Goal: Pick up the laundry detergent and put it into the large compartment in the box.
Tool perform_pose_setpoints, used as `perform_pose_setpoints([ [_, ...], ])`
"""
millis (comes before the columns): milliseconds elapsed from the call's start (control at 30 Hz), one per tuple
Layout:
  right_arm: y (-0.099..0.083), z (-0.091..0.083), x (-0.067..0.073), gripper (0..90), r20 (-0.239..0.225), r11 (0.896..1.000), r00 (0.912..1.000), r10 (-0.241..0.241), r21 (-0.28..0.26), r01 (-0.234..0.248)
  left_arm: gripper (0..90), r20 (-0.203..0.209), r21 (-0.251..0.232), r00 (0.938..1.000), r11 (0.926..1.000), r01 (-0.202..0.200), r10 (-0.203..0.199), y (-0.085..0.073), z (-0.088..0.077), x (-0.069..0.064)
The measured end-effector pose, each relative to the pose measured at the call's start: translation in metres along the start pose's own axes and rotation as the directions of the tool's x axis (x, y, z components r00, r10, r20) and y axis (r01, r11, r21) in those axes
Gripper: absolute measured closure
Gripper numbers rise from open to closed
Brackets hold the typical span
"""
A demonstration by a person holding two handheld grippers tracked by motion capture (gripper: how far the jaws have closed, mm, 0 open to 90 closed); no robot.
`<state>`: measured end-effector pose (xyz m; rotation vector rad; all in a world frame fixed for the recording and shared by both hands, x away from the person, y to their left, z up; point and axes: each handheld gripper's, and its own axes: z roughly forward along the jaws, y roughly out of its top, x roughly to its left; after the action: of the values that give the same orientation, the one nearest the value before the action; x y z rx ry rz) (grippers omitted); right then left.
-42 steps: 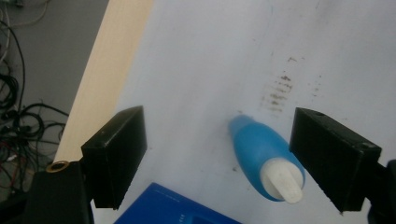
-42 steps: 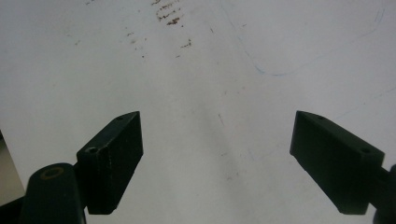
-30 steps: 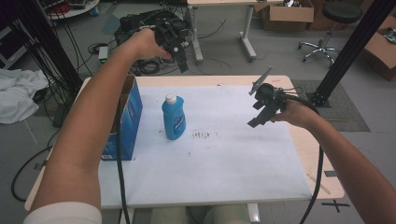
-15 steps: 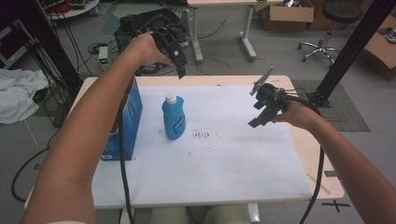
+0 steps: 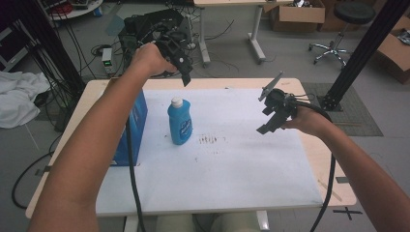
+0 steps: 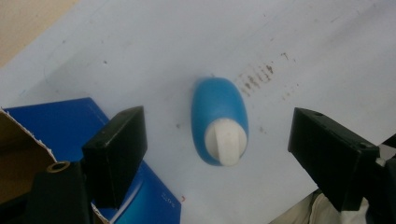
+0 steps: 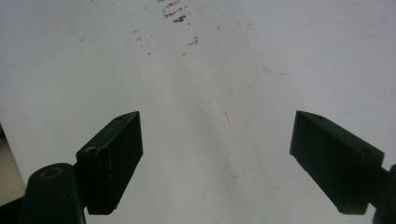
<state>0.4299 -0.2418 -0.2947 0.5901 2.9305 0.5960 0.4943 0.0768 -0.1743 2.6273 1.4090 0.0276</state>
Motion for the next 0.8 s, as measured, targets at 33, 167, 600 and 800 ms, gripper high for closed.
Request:
perform_pose_setpoints([
  [33,0.000,0.000,0.000,17.0,0.000,1.000,1.0000,0.000,0.000,0.000,20.2,0.000,0.000,1.0000,1.0000,0.000,0.000,0.000,0.000,0.000],
  [167,0.000,0.000,0.000,17.0,0.001,1.000,1.0000,0.000,-0.001,0.000,20.2,0.002,-0.002,0.9995,0.9995,0.030,-0.030,-0.004,0.006,0.000],
  [600,0.001,0.002,0.003,16.9,0.003,1.000,0.9999,-0.012,0.001,0.012,20.0,-0.018,0.023,0.9983,0.9982,0.055,-0.055,-0.012,0.027,-0.003],
  [800,0.001,0.002,0.004,16.9,0.004,1.000,0.9999,-0.015,-0.002,0.015,20.4,-0.018,0.036,0.9981,0.9975,0.060,-0.060,-0.015,0.035,-0.004],
])
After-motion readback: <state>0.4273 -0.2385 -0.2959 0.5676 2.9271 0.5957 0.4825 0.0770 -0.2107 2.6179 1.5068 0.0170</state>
